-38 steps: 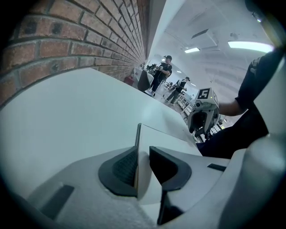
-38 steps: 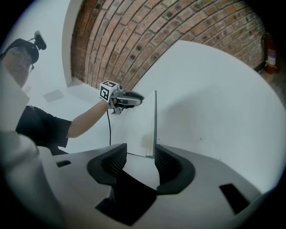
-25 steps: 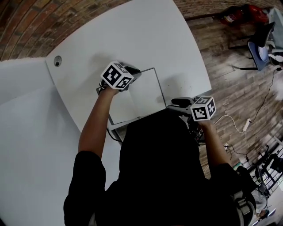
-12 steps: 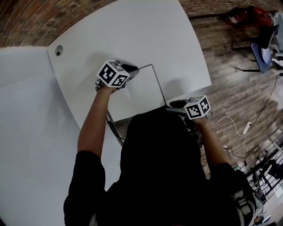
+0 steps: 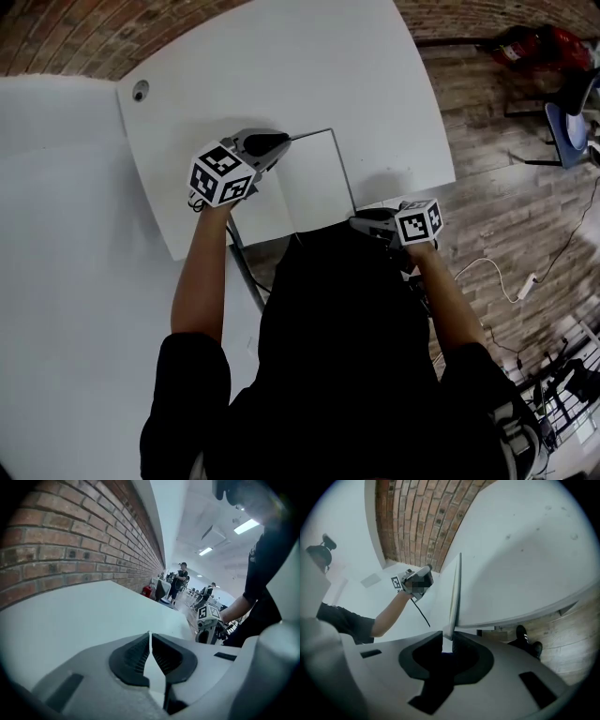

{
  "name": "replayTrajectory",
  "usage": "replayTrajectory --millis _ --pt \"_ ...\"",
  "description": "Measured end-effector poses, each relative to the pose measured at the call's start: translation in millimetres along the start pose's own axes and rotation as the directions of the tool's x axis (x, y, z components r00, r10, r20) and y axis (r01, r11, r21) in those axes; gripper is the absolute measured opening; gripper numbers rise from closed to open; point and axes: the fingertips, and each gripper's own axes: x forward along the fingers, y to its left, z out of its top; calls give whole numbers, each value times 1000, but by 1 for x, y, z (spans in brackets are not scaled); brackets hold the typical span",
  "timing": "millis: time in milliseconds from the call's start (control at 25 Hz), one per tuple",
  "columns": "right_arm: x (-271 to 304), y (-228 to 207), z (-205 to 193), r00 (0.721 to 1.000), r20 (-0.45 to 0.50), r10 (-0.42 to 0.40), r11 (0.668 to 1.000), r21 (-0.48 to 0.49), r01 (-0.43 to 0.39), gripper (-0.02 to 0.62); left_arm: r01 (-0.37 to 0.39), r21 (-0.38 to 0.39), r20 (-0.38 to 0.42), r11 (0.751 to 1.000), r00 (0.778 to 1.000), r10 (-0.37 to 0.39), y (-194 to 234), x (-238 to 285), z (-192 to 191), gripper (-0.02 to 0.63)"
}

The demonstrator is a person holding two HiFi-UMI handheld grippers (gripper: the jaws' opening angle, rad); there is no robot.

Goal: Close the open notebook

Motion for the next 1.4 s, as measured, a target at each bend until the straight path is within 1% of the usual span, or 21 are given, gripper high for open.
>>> replayTrajectory --millis 40,160,280,440,560,720,880,1120,1280,1400 --pt "-2 1 1 1000 3 7 1000 -10 -7 54 -16 -9 17 1000 1000 16 -4 -8 -4 25" --pt "-5 10 2 998 13 54 998 -24 -54 34 -67 -37 55 997 996 69 -19 -32 -22 23" --pt "-9 19 2 995 13 96 994 -46 -95 31 -116 -80 70 990 990 121 -37 -56 -46 23" --pt "-12 33 7 994 16 112 990 -88 -110 29 -168 -149 102 974 978 185 -58 -89 -74 23" --pt "-8 49 9 992 13 124 984 -132 -121 28 -204 -169 119 964 967 225 -70 -113 -92 23" --pt "-6 73 11 992 5 122 975 -187 -119 28 -241 -183 156 953 950 270 -83 -143 -98 23" --pt "1 99 11 995 -20 95 960 -263 -97 29 -256 -190 180 948 940 290 -87 -171 -110 23" --pt "22 135 6 999 -43 18 937 -348 -32 29 -257 -197 251 946 920 302 -89 -211 -120 23" --pt "37 152 5 998 -50 -41 912 -409 17 31 -248 -188 272 950 917 293 -87 -230 -126 23" --pt "53 164 2 996 -64 -62 900 -435 28 31 -238 -184 285 954 916 283 -84 -242 -134 23"
